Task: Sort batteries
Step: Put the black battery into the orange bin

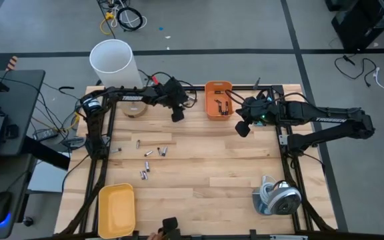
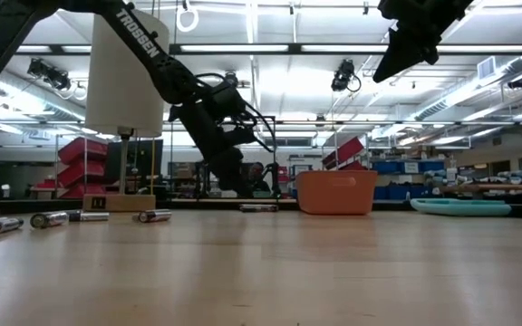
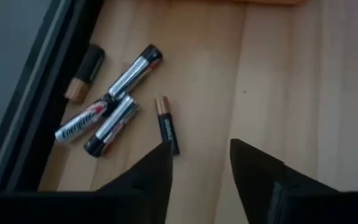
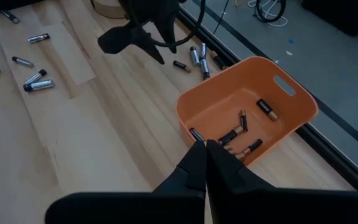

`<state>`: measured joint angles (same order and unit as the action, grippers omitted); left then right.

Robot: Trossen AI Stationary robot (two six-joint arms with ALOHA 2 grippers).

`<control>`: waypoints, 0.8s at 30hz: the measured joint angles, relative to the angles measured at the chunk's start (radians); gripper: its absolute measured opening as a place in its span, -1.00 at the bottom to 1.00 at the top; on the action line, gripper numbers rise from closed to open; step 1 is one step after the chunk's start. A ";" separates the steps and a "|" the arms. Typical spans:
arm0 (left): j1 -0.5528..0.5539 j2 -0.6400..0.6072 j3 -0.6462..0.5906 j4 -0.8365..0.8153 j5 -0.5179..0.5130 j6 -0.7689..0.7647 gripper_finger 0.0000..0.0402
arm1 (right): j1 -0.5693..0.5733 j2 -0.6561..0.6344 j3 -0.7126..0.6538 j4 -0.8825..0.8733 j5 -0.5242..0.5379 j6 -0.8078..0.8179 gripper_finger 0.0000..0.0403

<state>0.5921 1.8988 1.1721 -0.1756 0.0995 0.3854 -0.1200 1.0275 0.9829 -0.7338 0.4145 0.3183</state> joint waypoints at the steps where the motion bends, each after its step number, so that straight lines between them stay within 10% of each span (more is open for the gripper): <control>1: -0.001 0.000 0.000 0.008 0.000 0.002 -0.14 | 0.000 0.000 0.000 0.000 0.000 0.000 -1.00; 24: -0.003 0.043 0.002 0.055 -0.063 -0.084 -0.10 | 0.000 0.000 0.000 0.001 0.001 0.000 -1.00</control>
<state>0.5888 1.9418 1.1744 -0.1208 0.0369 0.3018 -0.1200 1.0275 0.9829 -0.7330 0.4152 0.3187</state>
